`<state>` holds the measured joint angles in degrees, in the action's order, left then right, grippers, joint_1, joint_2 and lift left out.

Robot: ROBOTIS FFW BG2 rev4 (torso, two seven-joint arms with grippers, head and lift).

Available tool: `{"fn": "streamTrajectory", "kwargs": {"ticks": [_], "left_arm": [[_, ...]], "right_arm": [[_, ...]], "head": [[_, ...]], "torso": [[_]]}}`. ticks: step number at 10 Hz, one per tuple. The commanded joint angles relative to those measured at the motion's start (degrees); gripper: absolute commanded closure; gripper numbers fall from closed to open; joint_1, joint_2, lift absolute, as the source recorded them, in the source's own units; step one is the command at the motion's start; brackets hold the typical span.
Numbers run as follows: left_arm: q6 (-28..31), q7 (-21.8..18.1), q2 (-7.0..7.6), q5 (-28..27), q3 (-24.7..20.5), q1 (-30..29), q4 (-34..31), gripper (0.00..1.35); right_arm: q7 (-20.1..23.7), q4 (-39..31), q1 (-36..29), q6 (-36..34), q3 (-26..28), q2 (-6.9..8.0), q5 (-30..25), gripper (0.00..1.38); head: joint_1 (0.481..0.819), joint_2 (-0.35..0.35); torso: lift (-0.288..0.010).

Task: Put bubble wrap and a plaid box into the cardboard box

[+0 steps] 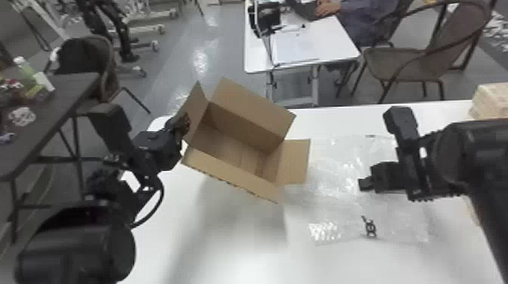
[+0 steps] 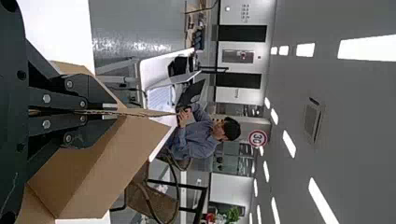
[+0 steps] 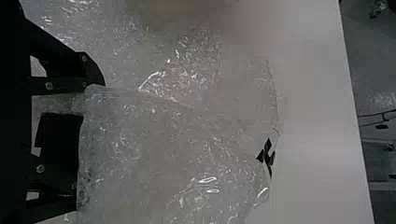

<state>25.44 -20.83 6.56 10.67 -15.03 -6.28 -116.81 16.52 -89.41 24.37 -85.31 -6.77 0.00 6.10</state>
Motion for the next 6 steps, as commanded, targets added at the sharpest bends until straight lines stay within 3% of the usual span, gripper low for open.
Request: {"fn": "streamTrajectory", "kwargs": {"ticks": [1, 4, 6], "left_arm": [[0.0, 0.0, -0.24, 0.0, -0.2, -0.2, 0.0, 1.23], [-0.5, 0.0, -0.59, -0.1, -0.6, -0.7, -0.1, 1.23], [-0.5, 0.0, -1.03, -0.2, -1.1, -1.3, -0.1, 1.23]], "right_arm": [[0.0, -5.3, -1.3, -0.7, 2.0, 0.05, 1.4, 1.22], [0.0, -16.9, -3.4, -3.7, 5.7, -1.41, 4.4, 1.22], [0.0, -26.0, -3.6, -4.8, 9.4, -3.6, 7.8, 1.22]], "head": [[0.695, 0.204], [0.695, 0.203], [0.684, 0.181]], "torso": [[-0.108], [-0.108], [-0.108]]}}
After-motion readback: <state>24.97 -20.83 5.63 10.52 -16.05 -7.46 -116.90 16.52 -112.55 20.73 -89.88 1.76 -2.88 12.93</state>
